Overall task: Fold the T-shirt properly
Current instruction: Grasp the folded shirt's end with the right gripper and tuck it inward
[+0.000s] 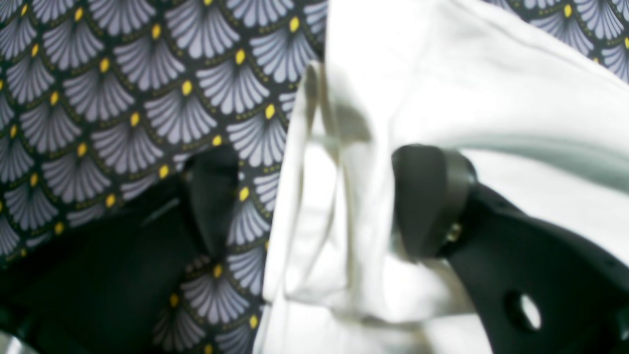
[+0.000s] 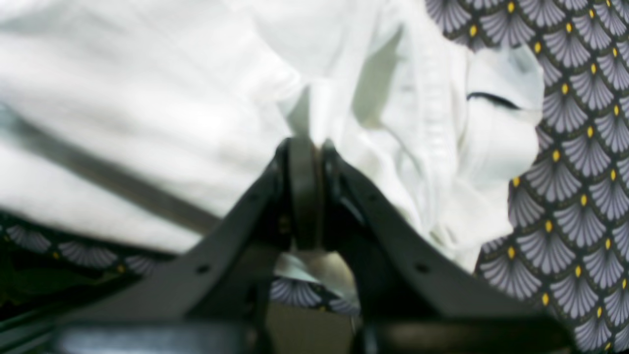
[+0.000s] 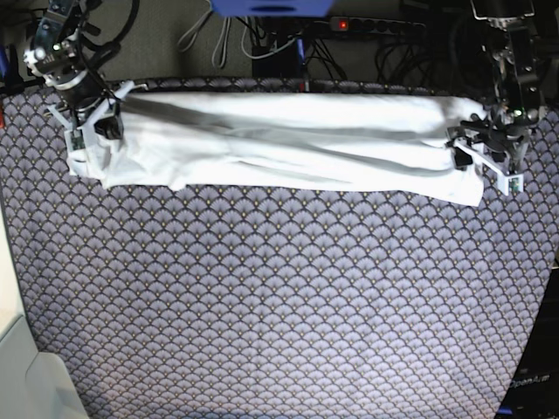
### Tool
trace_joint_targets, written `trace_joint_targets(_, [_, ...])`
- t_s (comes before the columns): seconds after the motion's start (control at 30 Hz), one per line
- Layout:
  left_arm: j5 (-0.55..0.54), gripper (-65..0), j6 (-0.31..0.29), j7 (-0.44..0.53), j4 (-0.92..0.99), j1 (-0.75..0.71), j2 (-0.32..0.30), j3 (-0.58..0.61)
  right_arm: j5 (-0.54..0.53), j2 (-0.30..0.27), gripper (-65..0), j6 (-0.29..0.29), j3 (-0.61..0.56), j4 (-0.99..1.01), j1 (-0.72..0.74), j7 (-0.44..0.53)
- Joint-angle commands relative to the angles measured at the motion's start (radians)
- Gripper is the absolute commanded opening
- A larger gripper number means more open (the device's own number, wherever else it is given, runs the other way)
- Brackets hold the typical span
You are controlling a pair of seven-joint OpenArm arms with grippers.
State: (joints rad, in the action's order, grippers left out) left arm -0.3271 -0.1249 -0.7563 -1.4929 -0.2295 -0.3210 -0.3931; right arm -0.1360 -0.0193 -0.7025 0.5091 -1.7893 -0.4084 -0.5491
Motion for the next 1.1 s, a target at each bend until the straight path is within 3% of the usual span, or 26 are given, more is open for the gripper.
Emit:
trace_joint_targets(0.0, [0.009, -16.3, -0.005, -0.032, -0.005, -0.006, -0.011, -0.002, -0.001, -0.011, -65.0, 0.004, 0.006, -0.016, -0.005, 0.014])
trace_joint_targets(0.13, [0.009, -16.2, -0.005, -0.032, -0.005, -0.006, -0.011, -0.002, -0.001, -0.009, -64.4, 0.004, 0.004, -0.016, -0.008, 0.013])
trace_joint_targets(0.53, [0.009, -16.1, -0.006, -0.032, -0.005, -0.006, -0.031, -0.002, -0.001, -0.009, -44.6, 0.004, 0.013, -0.016, -0.008, 0.013])
trace_joint_targets(0.77, [0.009, -16.1, -0.006, -0.032, -0.005, -0.006, -0.031, -0.002, -0.003, 0.035, -36.7, 0.004, 0.113, -0.022, 0.004, 0.013])
trace_joint_targets(1.07, [0.009, -16.1, -0.006, -0.032, -0.007, -0.006, -0.031, -0.002, -0.003, 0.040, -34.8, 0.004, 0.161, -0.025, 0.029, 0.016])
